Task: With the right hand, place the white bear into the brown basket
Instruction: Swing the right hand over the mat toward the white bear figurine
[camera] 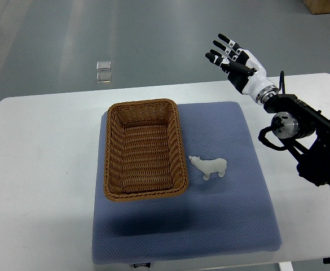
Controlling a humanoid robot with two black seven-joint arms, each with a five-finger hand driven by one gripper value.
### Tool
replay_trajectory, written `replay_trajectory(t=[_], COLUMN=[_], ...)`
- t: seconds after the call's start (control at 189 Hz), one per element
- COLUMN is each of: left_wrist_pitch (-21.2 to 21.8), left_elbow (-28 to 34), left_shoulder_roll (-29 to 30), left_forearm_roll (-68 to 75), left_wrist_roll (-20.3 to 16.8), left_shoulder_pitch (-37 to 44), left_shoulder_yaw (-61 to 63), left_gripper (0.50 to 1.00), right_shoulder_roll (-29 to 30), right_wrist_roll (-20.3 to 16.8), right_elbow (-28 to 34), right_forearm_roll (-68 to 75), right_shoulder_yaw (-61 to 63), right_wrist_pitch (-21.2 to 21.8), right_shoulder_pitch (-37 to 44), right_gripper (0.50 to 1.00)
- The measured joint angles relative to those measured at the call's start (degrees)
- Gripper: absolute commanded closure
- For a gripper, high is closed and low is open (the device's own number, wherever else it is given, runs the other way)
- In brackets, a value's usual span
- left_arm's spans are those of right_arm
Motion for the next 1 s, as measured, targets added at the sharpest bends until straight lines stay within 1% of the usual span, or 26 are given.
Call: replay_trajectory(t=[0.137, 0.227, 0.323, 0.434, 0.534, 0.613, 0.709, 0.814, 0.894, 0.999], left_wrist_pitch=[0.0, -0.1, -0.1, -0.1, -0.1, -0.1, -0.1, -0.1, -0.1, -0.1], left_elbow=[-0.3, -0.6, -0.8, -1.3, -1.5, -1.5, -1.5, -1.6, -1.6, -1.6], left_shoulder_roll=[0.0, 0.0, 0.0, 0.0, 0.0, 0.0, 0.0, 0.0, 0.0, 0.0], left_forearm_roll=[0.0, 0.0, 0.0, 0.0, 0.0, 0.0, 0.0, 0.0, 0.1, 0.1], left_wrist_roll=[0.0, 0.0, 0.0, 0.0, 0.0, 0.0, 0.0, 0.2, 0.9, 2.0], left_shoulder_pitch=[-0.2, -0.2, -0.2, -0.3, -0.2, -0.2, -0.2, -0.2, -0.3, -0.7], left_shoulder_yaw=[0.0, 0.0, 0.0, 0.0, 0.0, 0.1, 0.1, 0.1, 0.1, 0.0], left_gripper=[0.500, 0.500, 0.500, 0.500, 0.500, 0.500, 0.500, 0.500, 0.500, 0.500], right_shoulder_roll=[-5.5, -9.7, -14.5, -17.8, -19.9, -20.7, -20.9, -21.1, -21.5, -22.4], right_wrist_roll=[-1.4, -2.8, -6.5, -13.7, -19.0, -22.4, -25.9, -27.6, -27.9, -28.0], right_elbow=[3.0, 4.2, 5.6, 7.9, 12.6, 15.9, 18.4, 19.6, 20.9, 23.6], right_forearm_roll=[-10.8, -17.1, -20.9, -21.7, -18.1, -12.5, -7.5, -6.1, -5.9, -5.9], right_shoulder_yaw=[-9.1, -18.1, -29.5, -41.9, -47.0, -48.2, -48.7, -49.3, -50.5, -51.7], right_wrist_pitch=[-0.8, 1.0, 7.3, 15.3, 22.0, 24.5, 25.0, 23.5, 20.8, 14.9], right_shoulder_pitch=[5.0, 10.7, 19.2, 31.7, 39.9, 42.6, 43.4, 43.3, 43.0, 41.4], right_gripper=[0.574, 0.574, 0.574, 0.574, 0.574, 0.574, 0.574, 0.576, 0.576, 0.579])
